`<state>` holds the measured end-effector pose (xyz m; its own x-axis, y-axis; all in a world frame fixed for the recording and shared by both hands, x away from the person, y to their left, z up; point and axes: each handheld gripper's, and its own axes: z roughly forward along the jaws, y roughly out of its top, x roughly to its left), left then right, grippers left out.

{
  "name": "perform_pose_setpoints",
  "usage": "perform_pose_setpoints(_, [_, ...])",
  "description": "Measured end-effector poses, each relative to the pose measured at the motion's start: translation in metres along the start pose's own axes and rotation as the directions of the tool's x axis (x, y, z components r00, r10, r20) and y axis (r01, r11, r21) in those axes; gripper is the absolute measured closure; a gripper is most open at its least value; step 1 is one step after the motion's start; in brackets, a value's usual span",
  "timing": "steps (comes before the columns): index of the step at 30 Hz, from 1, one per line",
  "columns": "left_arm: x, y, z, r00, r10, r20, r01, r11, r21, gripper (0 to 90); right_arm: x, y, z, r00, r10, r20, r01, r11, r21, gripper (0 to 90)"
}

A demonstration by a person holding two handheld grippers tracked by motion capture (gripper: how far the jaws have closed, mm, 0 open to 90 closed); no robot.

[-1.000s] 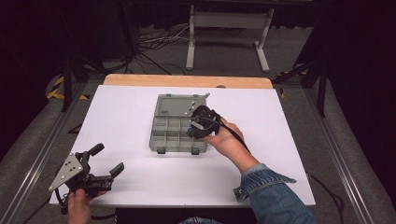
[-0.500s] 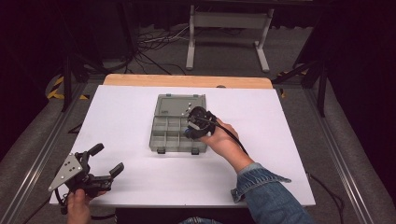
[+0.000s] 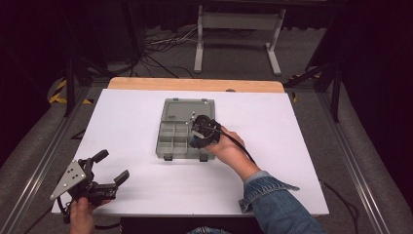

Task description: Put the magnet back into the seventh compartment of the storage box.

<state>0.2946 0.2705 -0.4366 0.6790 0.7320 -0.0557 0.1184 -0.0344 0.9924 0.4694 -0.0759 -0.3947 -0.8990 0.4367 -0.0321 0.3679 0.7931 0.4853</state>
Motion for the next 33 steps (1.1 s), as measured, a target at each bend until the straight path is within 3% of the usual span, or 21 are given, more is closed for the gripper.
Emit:
perform_pose_setpoints(16, [-0.001,0.000,0.001,1.0000,0.000,0.005,0.000,1.0000,0.001,0.8,0.005,-0.002,0.012,0.9999,-0.012,-0.008,0.012,0.999,0.038,61.5])
perform_pose_setpoints(20, [0.000,0.000,0.001,1.0000,0.001,0.007,-0.001,1.0000,0.004,0.8,0.007,-0.001,0.009,0.9996,-0.016,0.025,0.015,1.000,0.020,53.9])
perform_pose_setpoints(24, [-0.001,0.000,0.001,1.0000,0.000,0.005,0.000,1.0000,0.000,0.8,0.007,-0.001,0.003,0.9992,-0.020,0.034,0.020,1.000,0.002,49.9])
perform_pose_setpoints(33, [0.000,0.000,0.001,1.0000,0.001,0.008,-0.001,1.0000,0.006,0.8,0.008,-0.002,-0.016,0.9993,-0.016,0.035,0.019,0.997,-0.076,30.7])
